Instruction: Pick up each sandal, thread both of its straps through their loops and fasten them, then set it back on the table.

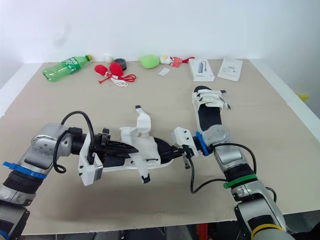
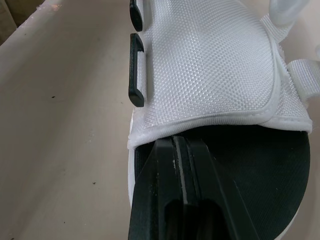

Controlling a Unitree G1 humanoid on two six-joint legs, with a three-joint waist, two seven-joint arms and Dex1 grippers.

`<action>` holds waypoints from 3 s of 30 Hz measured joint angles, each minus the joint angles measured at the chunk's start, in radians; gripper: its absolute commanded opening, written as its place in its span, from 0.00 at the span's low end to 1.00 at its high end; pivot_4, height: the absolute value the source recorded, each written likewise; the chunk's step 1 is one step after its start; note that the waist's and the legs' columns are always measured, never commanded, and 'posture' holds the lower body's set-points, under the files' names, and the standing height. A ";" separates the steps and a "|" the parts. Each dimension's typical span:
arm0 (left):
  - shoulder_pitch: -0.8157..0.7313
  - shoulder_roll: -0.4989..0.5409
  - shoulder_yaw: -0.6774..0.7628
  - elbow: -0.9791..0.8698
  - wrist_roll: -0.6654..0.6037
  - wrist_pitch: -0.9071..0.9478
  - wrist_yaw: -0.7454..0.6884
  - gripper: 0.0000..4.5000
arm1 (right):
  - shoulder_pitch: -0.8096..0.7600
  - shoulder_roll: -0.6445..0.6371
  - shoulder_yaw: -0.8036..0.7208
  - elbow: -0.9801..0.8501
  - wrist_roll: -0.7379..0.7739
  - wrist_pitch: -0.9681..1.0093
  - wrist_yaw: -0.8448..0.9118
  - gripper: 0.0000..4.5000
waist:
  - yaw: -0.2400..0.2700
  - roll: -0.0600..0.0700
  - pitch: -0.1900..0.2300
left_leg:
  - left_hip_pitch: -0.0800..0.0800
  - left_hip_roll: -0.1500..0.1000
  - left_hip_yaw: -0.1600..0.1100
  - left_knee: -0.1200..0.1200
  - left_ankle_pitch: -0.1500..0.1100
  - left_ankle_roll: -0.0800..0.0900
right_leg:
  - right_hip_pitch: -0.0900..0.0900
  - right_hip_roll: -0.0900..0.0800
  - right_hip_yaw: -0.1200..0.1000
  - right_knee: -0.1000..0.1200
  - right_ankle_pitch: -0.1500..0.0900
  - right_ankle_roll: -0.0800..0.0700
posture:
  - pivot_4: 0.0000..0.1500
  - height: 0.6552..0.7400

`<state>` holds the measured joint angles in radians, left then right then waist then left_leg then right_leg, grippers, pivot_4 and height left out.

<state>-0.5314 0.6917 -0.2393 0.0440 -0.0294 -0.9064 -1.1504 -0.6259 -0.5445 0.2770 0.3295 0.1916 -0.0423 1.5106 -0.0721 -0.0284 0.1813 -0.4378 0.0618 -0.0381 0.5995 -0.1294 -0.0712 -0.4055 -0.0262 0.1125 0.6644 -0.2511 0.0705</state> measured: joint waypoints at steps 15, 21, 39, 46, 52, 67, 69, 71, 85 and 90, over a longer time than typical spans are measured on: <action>0.125 0.190 0.139 -0.201 -0.294 0.598 0.086 0.60 | -0.037 0.019 0.005 0.066 -0.002 -0.022 0.021 0.00 | -0.005 0.000 0.000 | 0.000 0.001 0.000 0.000 0.000 0.000 | -0.001 0.001 0.000 0.002 -0.001 -0.001 | 1.00 1.00; 0.326 0.359 0.305 -0.462 -0.858 1.347 0.203 0.60 | -0.060 0.028 0.015 0.098 -0.002 -0.034 0.036 0.00 | -0.008 0.000 0.001 | 0.001 0.002 0.001 -0.001 -0.001 0.001 | -0.002 0.000 -0.001 0.001 -0.002 -0.002 | 1.00 1.00; 0.515 0.102 0.134 -0.659 -0.837 1.605 0.487 0.60 | -0.092 0.038 0.025 0.147 -0.009 -0.062 0.036 0.00 | -0.004 -0.001 0.001 | 0.002 0.003 0.002 0.001 -0.001 0.000 | -0.002 0.001 -0.001 0.001 -0.001 -0.005 | 1.00 1.00; 0.457 0.041 0.066 -0.582 -0.755 1.615 0.457 0.55 | -0.091 0.038 0.025 0.146 -0.011 -0.067 0.033 0.00 | -0.004 -0.001 0.001 | 0.002 0.003 0.002 0.001 -0.001 0.000 | -0.002 0.001 -0.001 0.001 -0.001 -0.005 | 1.00 1.00; 0.431 0.022 0.046 -0.555 -0.737 1.647 0.419 0.27 | -0.087 0.037 0.025 0.136 -0.011 -0.065 0.031 0.00 | -0.004 -0.001 0.001 | 0.002 0.003 0.002 0.000 -0.001 0.000 | -0.002 0.001 -0.001 0.001 -0.001 -0.004 | 1.00 1.00; 0.177 0.060 0.340 -0.409 -1.322 1.951 0.442 0.02 | -0.075 0.022 0.024 0.115 -0.008 -0.052 0.017 0.00 | -0.003 -0.001 0.001 | 0.001 0.002 0.001 0.001 -0.001 0.000 | -0.002 0.001 -0.001 0.001 -0.001 -0.003 | 1.00 1.00; 0.113 0.054 0.347 -0.339 -1.320 1.964 0.458 0.02 | -0.076 0.022 0.023 0.113 -0.009 -0.050 0.016 0.00 | -0.003 -0.001 0.001 | 0.001 0.002 0.001 0.001 -0.001 0.000 | -0.002 0.001 -0.001 0.001 -0.001 -0.003 | 1.00 1.00; 0.078 0.056 0.324 -0.296 -1.279 1.975 0.440 0.02 | -0.075 0.022 0.023 0.112 -0.008 -0.050 0.016 0.00 | -0.003 -0.001 0.001 | 0.001 0.002 0.001 0.001 -0.001 0.000 | -0.002 0.001 -0.001 0.001 -0.001 -0.003 | 1.00 1.00; 0.069 0.016 0.218 -0.251 -1.172 2.072 0.353 0.02 | -0.056 0.013 0.019 0.076 -0.006 -0.038 0.006 0.00 | -0.003 -0.001 0.001 | 0.000 0.002 0.001 0.000 -0.002 -0.001 | -0.002 0.001 -0.001 0.000 -0.002 -0.002 | 1.00 1.00; 0.075 0.023 0.194 -0.259 -1.119 2.084 0.316 0.02 | -0.053 0.012 0.019 0.067 -0.007 -0.035 0.005 0.00 | -0.003 -0.001 0.001 | 0.000 0.002 0.001 0.000 -0.002 -0.001 | -0.002 0.001 -0.001 0.000 -0.002 -0.003 | 1.00 1.00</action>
<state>-0.4562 0.7145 -0.0456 -0.2146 -1.1479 1.1775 -0.8342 -0.6794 -0.5329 0.2963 0.3969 0.1850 -0.0768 1.5158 -0.0754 -0.0298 0.1825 -0.4374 0.0638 -0.0374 0.5993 -0.1312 -0.0722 -0.4075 -0.0247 0.1114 0.6648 -0.2533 0.0680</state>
